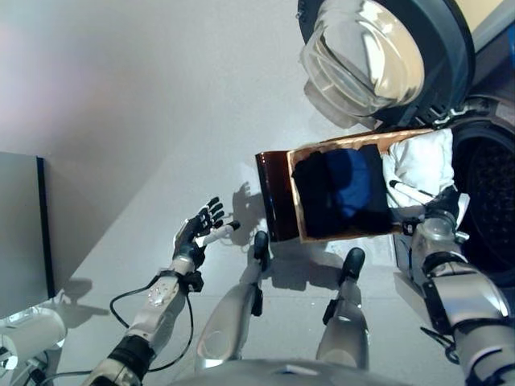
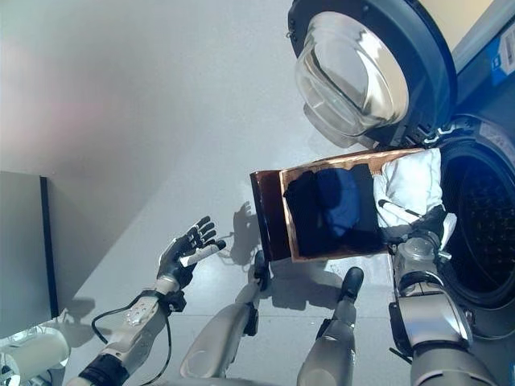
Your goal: Pick up the clothes and place them into the washing machine
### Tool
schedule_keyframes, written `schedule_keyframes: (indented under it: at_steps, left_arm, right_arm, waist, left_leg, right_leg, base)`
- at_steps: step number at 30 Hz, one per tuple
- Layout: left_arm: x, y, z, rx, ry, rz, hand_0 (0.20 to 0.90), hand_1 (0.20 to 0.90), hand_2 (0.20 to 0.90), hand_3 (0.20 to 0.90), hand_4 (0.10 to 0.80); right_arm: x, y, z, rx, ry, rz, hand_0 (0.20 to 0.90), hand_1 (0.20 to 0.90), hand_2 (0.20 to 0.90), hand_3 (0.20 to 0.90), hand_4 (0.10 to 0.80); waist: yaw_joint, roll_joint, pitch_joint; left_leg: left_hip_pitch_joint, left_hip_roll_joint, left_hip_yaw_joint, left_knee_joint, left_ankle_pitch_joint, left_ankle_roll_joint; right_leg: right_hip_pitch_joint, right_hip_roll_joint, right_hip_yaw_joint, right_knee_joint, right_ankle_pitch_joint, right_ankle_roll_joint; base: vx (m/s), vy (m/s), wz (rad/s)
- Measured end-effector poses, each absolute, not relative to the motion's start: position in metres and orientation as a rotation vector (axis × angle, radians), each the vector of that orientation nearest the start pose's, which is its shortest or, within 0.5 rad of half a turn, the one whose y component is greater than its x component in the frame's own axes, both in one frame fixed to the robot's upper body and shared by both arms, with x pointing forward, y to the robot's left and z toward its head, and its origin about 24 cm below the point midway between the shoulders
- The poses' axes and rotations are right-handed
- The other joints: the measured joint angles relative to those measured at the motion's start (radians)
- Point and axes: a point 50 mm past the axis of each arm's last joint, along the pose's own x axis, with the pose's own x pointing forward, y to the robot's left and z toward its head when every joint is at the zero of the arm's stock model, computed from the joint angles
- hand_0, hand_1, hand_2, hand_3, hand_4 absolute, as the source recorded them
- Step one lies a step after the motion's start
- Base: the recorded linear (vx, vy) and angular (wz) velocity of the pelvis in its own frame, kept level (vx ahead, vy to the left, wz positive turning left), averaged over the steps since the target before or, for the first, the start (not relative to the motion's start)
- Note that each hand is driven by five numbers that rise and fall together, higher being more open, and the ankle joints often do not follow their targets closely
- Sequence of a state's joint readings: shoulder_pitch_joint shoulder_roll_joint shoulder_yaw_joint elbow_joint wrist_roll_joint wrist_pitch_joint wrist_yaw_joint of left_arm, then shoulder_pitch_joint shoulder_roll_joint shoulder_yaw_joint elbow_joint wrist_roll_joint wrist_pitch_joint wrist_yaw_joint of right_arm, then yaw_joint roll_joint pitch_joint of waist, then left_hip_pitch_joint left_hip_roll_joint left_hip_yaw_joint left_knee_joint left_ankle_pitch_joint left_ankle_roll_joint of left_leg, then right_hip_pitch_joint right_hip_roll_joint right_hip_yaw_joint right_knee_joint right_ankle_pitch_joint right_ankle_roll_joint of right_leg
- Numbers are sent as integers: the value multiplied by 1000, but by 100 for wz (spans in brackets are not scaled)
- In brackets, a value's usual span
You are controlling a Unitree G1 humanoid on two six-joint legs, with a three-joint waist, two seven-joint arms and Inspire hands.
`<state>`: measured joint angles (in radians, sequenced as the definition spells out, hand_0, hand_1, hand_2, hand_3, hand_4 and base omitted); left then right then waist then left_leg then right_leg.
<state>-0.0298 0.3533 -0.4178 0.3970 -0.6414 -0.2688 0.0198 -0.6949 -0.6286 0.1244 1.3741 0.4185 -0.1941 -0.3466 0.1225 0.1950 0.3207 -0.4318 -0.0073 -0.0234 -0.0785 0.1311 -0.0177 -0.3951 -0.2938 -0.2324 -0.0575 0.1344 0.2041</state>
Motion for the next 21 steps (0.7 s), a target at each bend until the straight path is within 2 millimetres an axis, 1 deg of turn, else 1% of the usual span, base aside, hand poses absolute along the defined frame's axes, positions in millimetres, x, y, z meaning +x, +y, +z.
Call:
schedule_keyframes:
  at_steps: [4, 10, 15, 19, 21]
  left_arm:
    - [234, 159, -24, -222, 219, -164, 900, 900, 900, 900, 800]
    - [236, 157, -21, -225, 205, -176, 900, 900, 900, 900, 800]
    - [236, 160, -21, -221, 205, -170, 900, 900, 900, 900, 800]
    - [236, 160, -21, -220, 205, -166, 900, 900, 900, 900, 800]
    - [236, 161, -21, -220, 205, -161, 900, 900, 900, 900, 800]
  right_arm:
    - [298, -374, 49, -321, 357, -800, 200, 200, 200, 200, 300]
    - [299, -374, 50, -336, 370, -795, 200, 200, 200, 200, 300]
    - [298, -374, 49, -335, 373, -796, 200, 200, 200, 200, 300]
    - [295, -375, 45, -304, 376, -809, 200, 200, 200, 200, 300]
    - [295, -374, 44, -228, 361, -834, 200, 200, 200, 200, 300]
  waist:
    - [1, 1, 0]
    - [2, 2, -1]
    - [3, 2, -1]
    - [-1, 2, 0]
    - [-1, 2, 0]
  left_leg:
    - [-3, -8, -2, 0, 4, -1]
    - [-13, -9, -12, 0, 7, -2]
    - [-13, -10, -13, 0, 10, -1]
    - [-13, -10, -13, 0, 15, -3]
    - [-12, -10, -14, 0, 17, -4]
  right_leg:
    - [0, -4, -1, -1, 0, 3]
    - [0, -3, -16, -2, 0, 3]
    - [3, -4, -21, -1, 0, 4]
    - [6, -4, -25, -1, 0, 4]
    - [8, -4, -26, 0, 0, 4]
  base:
    - [-7, -1, 5]
    - [-7, -16, 7]
    - [-3, -3, 1]
    - [3, 3, 2]
    - [20, 5, 1]
